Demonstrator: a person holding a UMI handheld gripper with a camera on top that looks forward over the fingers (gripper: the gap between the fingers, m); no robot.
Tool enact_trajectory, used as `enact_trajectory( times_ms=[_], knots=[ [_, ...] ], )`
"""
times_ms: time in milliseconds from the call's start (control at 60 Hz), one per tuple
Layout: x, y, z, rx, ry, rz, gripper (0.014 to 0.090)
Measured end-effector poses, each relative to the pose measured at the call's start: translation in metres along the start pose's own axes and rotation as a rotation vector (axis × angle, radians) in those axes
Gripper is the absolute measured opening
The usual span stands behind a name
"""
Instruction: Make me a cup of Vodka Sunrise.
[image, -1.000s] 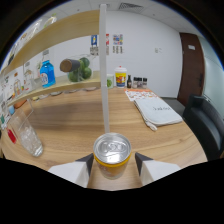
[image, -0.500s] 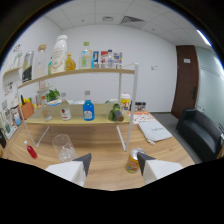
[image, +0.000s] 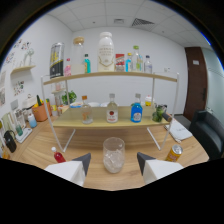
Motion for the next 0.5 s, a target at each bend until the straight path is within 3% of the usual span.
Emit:
enact_trajectory(
  times_ms=[283,500],
  knots=[
    [-0.058,-0.081,0.019,0.125,-0.057,-0.008,0.0863],
    [-0.09,-0.099,0.077,0.12,-0.069,0.0,0.0835]
  ],
)
